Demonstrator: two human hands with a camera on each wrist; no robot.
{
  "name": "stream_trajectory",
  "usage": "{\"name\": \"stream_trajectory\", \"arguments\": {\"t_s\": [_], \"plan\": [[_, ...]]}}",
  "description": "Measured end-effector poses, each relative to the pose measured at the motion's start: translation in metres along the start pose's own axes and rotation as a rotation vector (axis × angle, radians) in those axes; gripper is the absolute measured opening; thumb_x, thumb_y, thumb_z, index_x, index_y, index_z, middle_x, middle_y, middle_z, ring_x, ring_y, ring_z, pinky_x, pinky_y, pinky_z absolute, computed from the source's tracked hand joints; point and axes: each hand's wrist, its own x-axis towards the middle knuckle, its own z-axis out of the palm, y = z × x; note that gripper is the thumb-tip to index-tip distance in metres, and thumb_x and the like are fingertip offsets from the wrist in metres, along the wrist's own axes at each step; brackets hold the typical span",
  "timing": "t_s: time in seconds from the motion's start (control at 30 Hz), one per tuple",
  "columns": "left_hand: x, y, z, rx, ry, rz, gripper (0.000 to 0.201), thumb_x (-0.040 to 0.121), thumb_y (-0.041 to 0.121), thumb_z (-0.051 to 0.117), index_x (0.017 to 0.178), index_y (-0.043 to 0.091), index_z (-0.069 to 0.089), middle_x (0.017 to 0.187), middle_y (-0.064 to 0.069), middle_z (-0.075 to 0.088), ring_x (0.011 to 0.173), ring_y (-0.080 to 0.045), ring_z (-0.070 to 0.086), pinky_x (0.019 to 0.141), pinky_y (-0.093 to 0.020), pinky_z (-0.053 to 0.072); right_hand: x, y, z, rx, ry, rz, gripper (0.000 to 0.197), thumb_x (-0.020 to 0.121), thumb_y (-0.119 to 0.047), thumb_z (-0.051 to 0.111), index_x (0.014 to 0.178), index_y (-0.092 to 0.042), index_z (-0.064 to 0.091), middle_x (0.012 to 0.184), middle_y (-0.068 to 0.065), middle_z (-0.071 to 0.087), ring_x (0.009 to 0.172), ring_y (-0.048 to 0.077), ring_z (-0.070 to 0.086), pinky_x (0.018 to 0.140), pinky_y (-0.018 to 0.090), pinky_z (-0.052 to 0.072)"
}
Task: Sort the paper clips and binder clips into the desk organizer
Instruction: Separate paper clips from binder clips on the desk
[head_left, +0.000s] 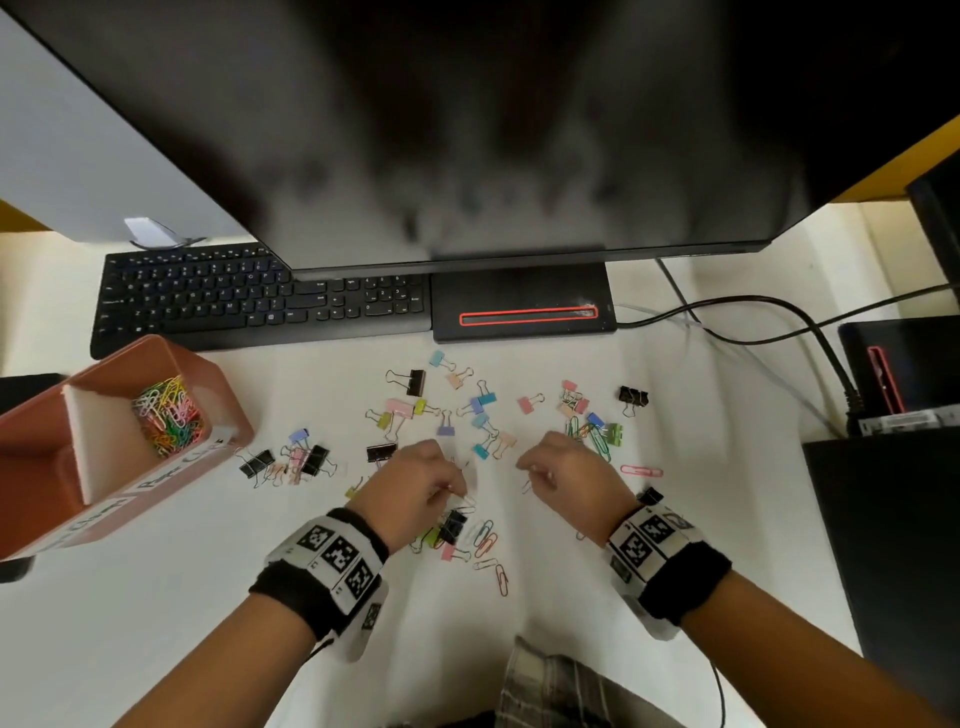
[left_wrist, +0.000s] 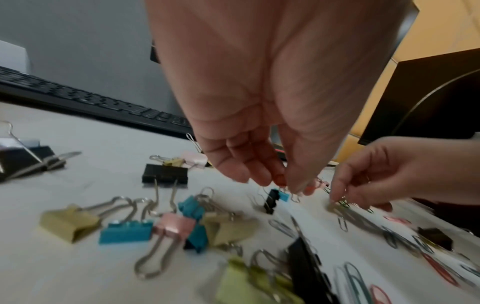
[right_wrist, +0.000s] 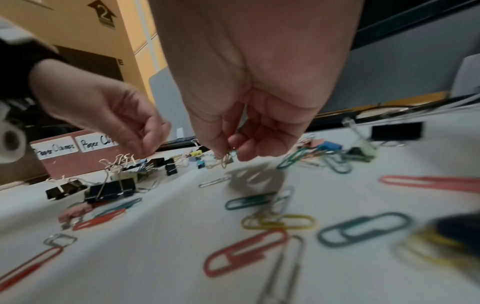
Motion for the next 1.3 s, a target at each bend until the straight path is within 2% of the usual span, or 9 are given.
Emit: {"name": "stream_trajectory", "arguments": {"t_s": [0.1, 0.23, 0.37, 0.5, 0.67, 0.8, 0.93, 1.07, 1.3], "plan": [[0.001, 0.003, 0.015, 0.006, 0.004, -0.002, 0.008, 0.083, 0.017, 0.063, 0.085, 0.019, 0.071, 0.087, 0.004, 0.052, 0.077, -0.008, 0.051, 0.075, -0.022, 0.047, -0.016, 0.014, -0.016, -0.006, 0.057, 0.01, 0.019, 0.089, -0.013, 0.056, 0.105, -0.014, 0.066, 0.097, 0.001, 0.062, 0.081, 0.008, 0.054, 0.082, 0.025, 0.051], [0.003, 0.011, 0.027, 0.068, -0.001, -0.029, 0.01, 0.084, 0.015, 0.061, 0.086, 0.015, 0.07, 0.098, 0.002, 0.054, 0.087, -0.014, 0.054, 0.079, -0.027, 0.047, -0.042, 0.028, -0.025, 0.046, -0.013, 0.086, 0.03, 0.089, -0.018, 0.058, 0.118, -0.025, 0.059, 0.081, -0.013, 0.059, 0.07, -0.001, 0.051, 0.069, 0.007, 0.037], [0.009, 0.015, 0.032, 0.152, 0.007, -0.073, 0.007, 0.083, 0.013, 0.058, 0.081, 0.012, 0.064, 0.101, 0.003, 0.05, 0.083, -0.015, 0.051, 0.074, -0.031, 0.05, -0.055, 0.04, -0.019, -0.05, -0.121, 0.053, 0.038, 0.089, -0.017, 0.056, 0.125, -0.027, 0.054, 0.084, -0.014, 0.058, 0.081, 0.004, 0.049, 0.077, 0.019, 0.039], [0.012, 0.018, 0.031, 0.204, -0.029, -0.106, 0.006, 0.084, 0.015, 0.059, 0.085, 0.01, 0.063, 0.1, 0.001, 0.051, 0.089, -0.018, 0.053, 0.076, -0.03, 0.048, -0.045, 0.038, -0.012, -0.146, -0.158, 0.0, 0.049, 0.087, -0.02, 0.056, 0.133, -0.031, 0.045, 0.094, -0.006, 0.069, 0.093, 0.014, 0.056, 0.083, 0.03, 0.045], [0.008, 0.016, 0.03, 0.13, 0.002, -0.134, 0.009, 0.085, 0.009, 0.055, 0.092, 0.012, 0.06, 0.086, 0.002, 0.049, 0.081, -0.018, 0.053, 0.07, -0.021, 0.037, -0.017, 0.026, -0.01, -0.195, -0.192, -0.035, 0.047, 0.09, -0.022, 0.054, 0.135, -0.028, 0.045, 0.109, 0.006, 0.065, 0.105, 0.024, 0.056, 0.092, 0.034, 0.045], [0.01, 0.017, 0.028, 0.064, -0.028, -0.171, 0.028, 0.087, 0.008, 0.051, 0.115, 0.016, 0.05, 0.097, -0.003, 0.059, 0.083, -0.015, 0.055, 0.076, -0.022, 0.041, -0.002, 0.014, -0.006, -0.222, -0.235, -0.056, 0.034, 0.092, -0.018, 0.05, 0.126, -0.02, 0.054, 0.109, 0.012, 0.06, 0.105, 0.028, 0.053, 0.089, 0.037, 0.046], [0.014, 0.014, 0.032, 0.22, -0.083, -0.173, 0.018, 0.088, 0.005, 0.047, 0.102, 0.012, 0.055, 0.103, -0.007, 0.055, 0.091, -0.022, 0.056, 0.081, -0.029, 0.046, 0.008, 0.01, -0.003, -0.206, -0.197, -0.048, 0.021, 0.092, -0.017, 0.05, 0.105, -0.011, 0.066, 0.104, 0.011, 0.055, 0.1, 0.028, 0.054, 0.082, 0.034, 0.048], [0.015, 0.01, 0.034, 0.307, -0.096, -0.136, 0.016, 0.084, 0.002, 0.053, 0.096, 0.012, 0.055, 0.103, -0.008, 0.052, 0.086, -0.022, 0.053, 0.079, -0.03, 0.047, 0.009, 0.011, 0.001, -0.285, -0.057, -0.133, 0.015, 0.087, -0.016, 0.058, 0.086, -0.009, 0.071, 0.1, 0.01, 0.052, 0.09, 0.028, 0.05, 0.073, 0.04, 0.051], [0.021, 0.014, 0.029, 0.342, -0.07, -0.104, 0.023, 0.08, -0.004, 0.048, 0.088, 0.017, 0.043, 0.09, -0.002, 0.047, 0.08, -0.019, 0.049, 0.072, -0.028, 0.047, -0.002, 0.016, 0.005, -0.186, -0.042, -0.186, 0.016, 0.09, -0.007, 0.051, 0.092, -0.004, 0.067, 0.107, 0.009, 0.058, 0.092, 0.026, 0.054, 0.077, 0.039, 0.05]]}}
